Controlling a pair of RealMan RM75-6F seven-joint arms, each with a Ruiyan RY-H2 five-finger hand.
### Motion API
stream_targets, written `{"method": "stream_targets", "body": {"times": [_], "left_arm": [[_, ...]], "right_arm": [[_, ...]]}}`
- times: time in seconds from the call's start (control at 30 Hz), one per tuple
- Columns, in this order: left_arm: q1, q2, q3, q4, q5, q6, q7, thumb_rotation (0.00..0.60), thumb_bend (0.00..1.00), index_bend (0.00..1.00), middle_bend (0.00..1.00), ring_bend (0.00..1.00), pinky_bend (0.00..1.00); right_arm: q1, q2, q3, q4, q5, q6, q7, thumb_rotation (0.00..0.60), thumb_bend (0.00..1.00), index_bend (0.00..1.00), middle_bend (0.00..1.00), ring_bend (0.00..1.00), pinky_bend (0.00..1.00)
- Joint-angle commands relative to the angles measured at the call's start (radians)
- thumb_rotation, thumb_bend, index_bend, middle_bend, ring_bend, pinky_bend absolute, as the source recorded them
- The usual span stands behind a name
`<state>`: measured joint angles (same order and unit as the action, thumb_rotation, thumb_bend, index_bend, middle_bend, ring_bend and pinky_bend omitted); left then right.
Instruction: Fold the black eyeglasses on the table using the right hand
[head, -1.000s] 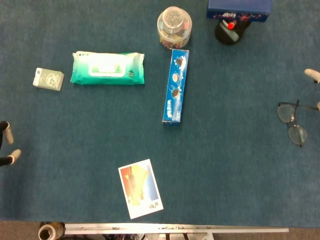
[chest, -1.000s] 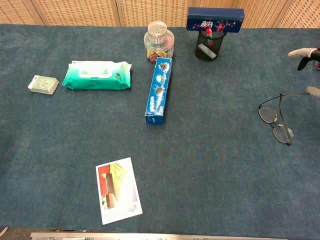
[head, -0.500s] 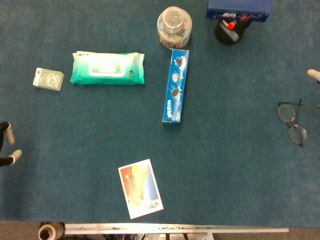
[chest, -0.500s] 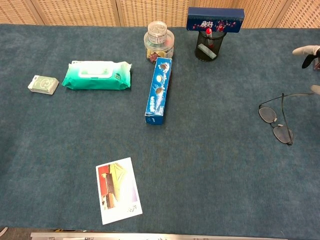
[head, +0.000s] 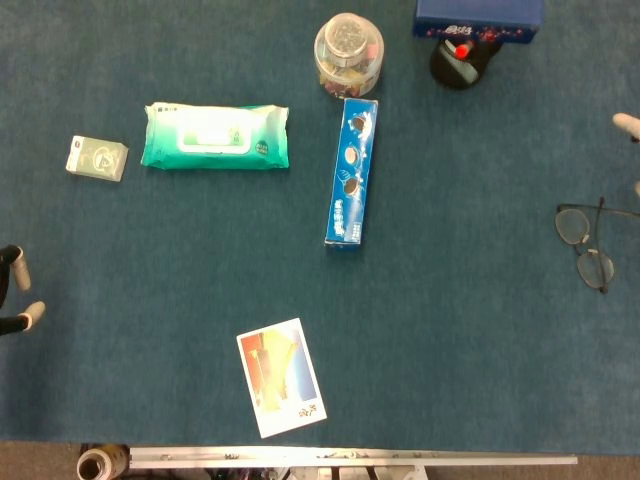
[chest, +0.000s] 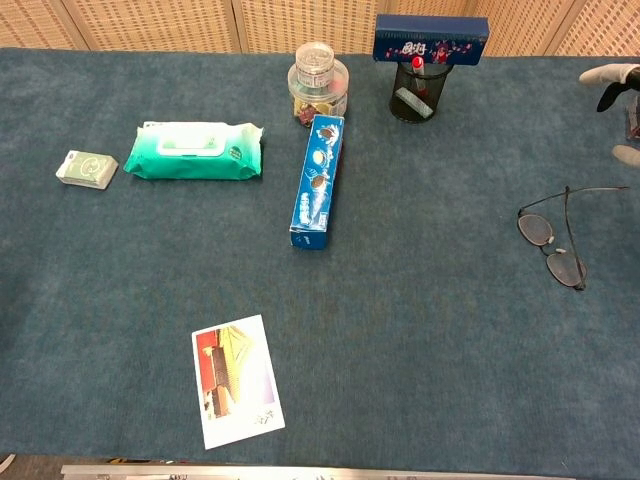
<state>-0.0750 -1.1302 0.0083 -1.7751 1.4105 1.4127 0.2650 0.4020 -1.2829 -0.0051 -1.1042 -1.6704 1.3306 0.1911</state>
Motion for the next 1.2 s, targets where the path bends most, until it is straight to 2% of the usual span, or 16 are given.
{"method": "stream_targets", "body": {"times": [0.03,0.2,0.5,0.77,1.2], "left_arm": [[0.003,0.000,0.002,0.003,-0.003,0.000,-0.006,0.600,0.05,0.62,0.84,1.00,0.98],[0.008,0.000,0.005,0.010,-0.008,0.000,-0.018,0.600,0.05,0.62,0.84,1.00,0.98],[0.011,-0.004,0.006,0.020,-0.009,-0.002,-0.027,0.600,0.05,0.62,0.84,1.00,0.98],[0.008,-0.002,0.004,0.014,-0.006,-0.002,-0.022,0.600,0.05,0.62,0.84,1.00,0.98],[0.006,0.000,0.002,0.011,-0.005,-0.003,-0.021,0.600,0.05,0.62,0.84,1.00,0.98]], "right_arm": [[0.020,-0.025,0.009,0.032,-0.002,-0.014,0.012,0.600,0.24,0.18,0.38,0.26,0.37],[0.037,-0.087,0.022,0.129,-0.016,0.023,0.059,0.600,0.12,0.18,0.38,0.26,0.37],[0.045,-0.173,0.007,0.319,-0.041,0.081,0.196,0.600,0.11,0.18,0.38,0.26,0.37],[0.046,-0.190,-0.013,0.352,-0.050,0.093,0.233,0.600,0.11,0.18,0.38,0.26,0.37],[0.047,-0.185,-0.040,0.329,-0.061,0.097,0.234,0.600,0.10,0.18,0.38,0.26,0.37]]}}
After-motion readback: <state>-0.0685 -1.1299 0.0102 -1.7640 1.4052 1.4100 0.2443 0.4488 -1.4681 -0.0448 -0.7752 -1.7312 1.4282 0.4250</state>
